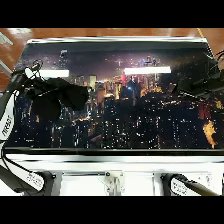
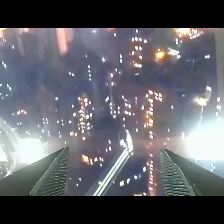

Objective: Fold the shirts.

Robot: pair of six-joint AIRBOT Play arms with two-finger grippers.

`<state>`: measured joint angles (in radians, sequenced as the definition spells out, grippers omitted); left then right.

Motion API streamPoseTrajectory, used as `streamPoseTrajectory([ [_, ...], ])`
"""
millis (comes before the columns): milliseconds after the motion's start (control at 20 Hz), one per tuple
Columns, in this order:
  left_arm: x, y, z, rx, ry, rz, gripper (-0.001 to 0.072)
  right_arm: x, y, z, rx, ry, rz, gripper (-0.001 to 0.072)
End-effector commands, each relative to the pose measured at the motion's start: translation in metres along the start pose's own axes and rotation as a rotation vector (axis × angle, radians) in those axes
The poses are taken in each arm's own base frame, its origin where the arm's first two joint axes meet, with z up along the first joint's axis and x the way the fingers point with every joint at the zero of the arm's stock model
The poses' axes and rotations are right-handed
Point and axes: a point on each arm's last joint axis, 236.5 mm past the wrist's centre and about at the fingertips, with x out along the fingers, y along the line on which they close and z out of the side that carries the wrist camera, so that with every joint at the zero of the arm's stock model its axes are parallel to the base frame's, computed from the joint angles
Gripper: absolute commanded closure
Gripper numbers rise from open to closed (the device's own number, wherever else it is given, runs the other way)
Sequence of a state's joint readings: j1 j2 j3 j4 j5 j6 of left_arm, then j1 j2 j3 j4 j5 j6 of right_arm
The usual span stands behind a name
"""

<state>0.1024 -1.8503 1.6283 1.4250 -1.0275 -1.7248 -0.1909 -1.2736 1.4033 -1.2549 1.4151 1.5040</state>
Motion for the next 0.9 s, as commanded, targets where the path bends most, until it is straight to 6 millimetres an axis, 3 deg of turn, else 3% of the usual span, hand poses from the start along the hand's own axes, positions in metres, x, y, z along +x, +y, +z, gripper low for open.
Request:
streamPoseTrajectory([
  [0, 0.026, 0.004, -0.001, -0.013, 0.027, -0.002, 0.0098, 0.0, 0.001, 0.003, 0.002, -0.011, 0.001, 0.0019],
  [100, 0.028, 0.001, -0.004, 0.009, 0.041, -0.006, 0.061, 0.0, 0.005, 0.006, 0.008, -0.025, 0.019, 0.0019],
  [150, 0.026, -0.006, -0.006, 0.062, 0.05, -0.027, 0.067, 0.0, 0.012, 0.01, 0.014, -0.04, 0.05, 0.0019],
  [250, 0.012, -0.022, -0.003, 0.109, 0.05, -0.058, 0.0671, -0.002, 0.029, 0.016, 0.028, -0.067, 0.124, 0.0019],
  [350, -0.021, -0.05, 0.007, 0.203, -0.003, -0.083, 0.0672, -0.005, 0.042, 0.028, 0.043, -0.114, 0.179, 0.0019],
  [450, -0.076, -0.09, 0.014, 0.312, -0.099, -0.121, 0.0672, -0.008, 0.042, 0.044, 0.051, -0.183, 0.185, 0.0019],
  [550, -0.144, -0.138, 0.003, 0.422, -0.19, -0.175, 0.0672, -0.008, 0.041, 0.048, 0.047, -0.201, 0.179, 0.0021],
  [650, -0.209, -0.19, -0.027, 0.532, -0.263, -0.249, 0.0672, -0.007, 0.042, 0.039, 0.007, -0.167, 0.18, 0.0026],
  [700, -0.232, -0.215, -0.049, 0.586, -0.274, -0.291, 0.0672, -0.006, 0.043, 0.032, -0.01, -0.135, 0.182, 0.0026],
  [750, -0.249, -0.241, -0.077, 0.646, -0.262, -0.34, 0.0672, -0.005, 0.044, 0.021, -0.023, -0.092, 0.187, 0.0026],
  [850, -0.261, -0.284, -0.134, 0.741, -0.21, -0.408, 0.0672, -0.009, 0.044, 0.0, -0.067, -0.018, 0.179, 0.0026],
])
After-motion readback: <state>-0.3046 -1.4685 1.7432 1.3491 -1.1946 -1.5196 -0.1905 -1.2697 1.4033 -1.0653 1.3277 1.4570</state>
